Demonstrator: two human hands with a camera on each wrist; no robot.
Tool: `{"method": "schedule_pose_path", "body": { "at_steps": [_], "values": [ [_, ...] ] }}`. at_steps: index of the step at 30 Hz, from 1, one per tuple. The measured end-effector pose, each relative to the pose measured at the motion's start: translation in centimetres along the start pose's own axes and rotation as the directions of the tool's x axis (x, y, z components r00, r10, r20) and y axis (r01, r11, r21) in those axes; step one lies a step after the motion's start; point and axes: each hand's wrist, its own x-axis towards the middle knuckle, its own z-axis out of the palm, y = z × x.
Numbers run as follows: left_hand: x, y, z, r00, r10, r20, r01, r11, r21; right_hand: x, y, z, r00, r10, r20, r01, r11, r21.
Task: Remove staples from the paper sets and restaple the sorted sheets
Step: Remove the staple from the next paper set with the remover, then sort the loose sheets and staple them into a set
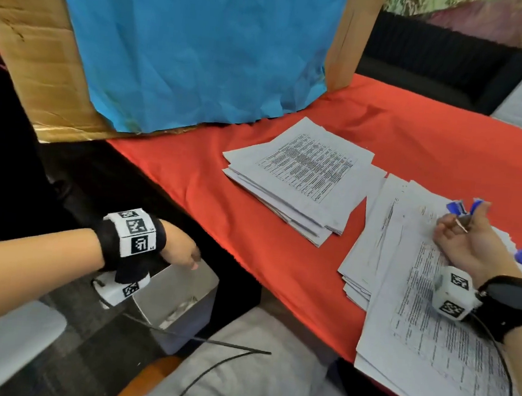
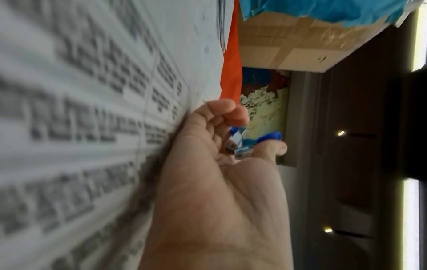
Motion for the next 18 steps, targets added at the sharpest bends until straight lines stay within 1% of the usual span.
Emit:
{"method": "schedule_pose_path", "body": {
  "at_steps": [2,4,5,6,7,8,9,10,11,12,13,14,15,18],
  "values": [
    [-2.5,1.5,-2.9,0.997,0.061,0.038,-0.063,0.996,0.057,-0.1,-1.8,-1.1,0.999,-0.019,-0.028,0.018,0.999,-0.03],
    [-5.8,3.4,-6.6,0.989,0.147,0.011,-0.147,0.987,0.065,-1.2,-3.4,-2.3,0.998,0.006,-0.061,-0.013,0.994,-0.111],
    [-7.1,4.7,-8.7,0.978,0.203,-0.047,-0.2,0.978,0.059,-1.8,-4.0,-3.2,0.996,0.023,-0.085,-0.035,0.99,-0.138],
    [-7.9,6.2,-10.9,0.952,0.264,-0.154,-0.256,0.964,0.07,-2.3,-4.4,-4.1,0.994,0.037,-0.108,-0.052,0.988,-0.143],
    [-8.3,7.9,-13.0,0.902,0.319,-0.292,-0.302,0.948,0.101,-2.4,-4.6,-5.1,0.992,0.042,-0.117,-0.058,0.99,-0.132],
    [-8.1,9.9,-15.0,0.831,0.361,-0.424,-0.34,0.932,0.126,-2.4,-4.7,-6.2,0.991,0.042,-0.126,-0.055,0.993,-0.103],
    [-7.4,12.0,-16.8,0.761,0.384,-0.523,-0.379,0.917,0.122,-2.2,-4.6,-7.2,0.99,0.041,-0.133,-0.049,0.997,-0.062],
    [-6.2,14.4,-18.4,0.708,0.401,-0.582,-0.43,0.898,0.095,-2.0,-4.6,-8.1,0.991,0.036,-0.126,-0.037,0.999,-0.006],
    [-4.6,16.8,-19.8,0.672,0.424,-0.607,-0.484,0.872,0.073,-1.8,-4.5,-8.9,0.993,0.03,-0.112,-0.023,0.998,0.06],
    [-2.6,19.2,-20.9,0.643,0.449,-0.621,-0.528,0.847,0.065,-1.7,-4.3,-9.3,0.995,0.026,-0.096,-0.014,0.992,0.125],
    [-0.5,21.6,-21.9,0.626,0.465,-0.626,-0.55,0.832,0.068,-1.7,-4.2,-9.6,0.996,0.02,-0.087,-0.005,0.986,0.166],
    [1.7,23.9,-22.6,0.619,0.473,-0.627,-0.553,0.829,0.079,-1.6,-4.1,-9.8,0.997,0.008,-0.075,0.005,0.984,0.178],
    [3.7,25.8,-23.2,0.626,0.474,-0.619,-0.545,0.834,0.087,-1.6,-4.0,-9.9,0.998,-0.007,-0.057,0.017,0.984,0.176],
    [8.5,29.9,-24.3,0.7,0.464,-0.543,-0.509,0.858,0.077,-1.6,-3.7,-9.7,0.999,-0.01,-0.048,0.018,0.985,0.174]
  ]
}}
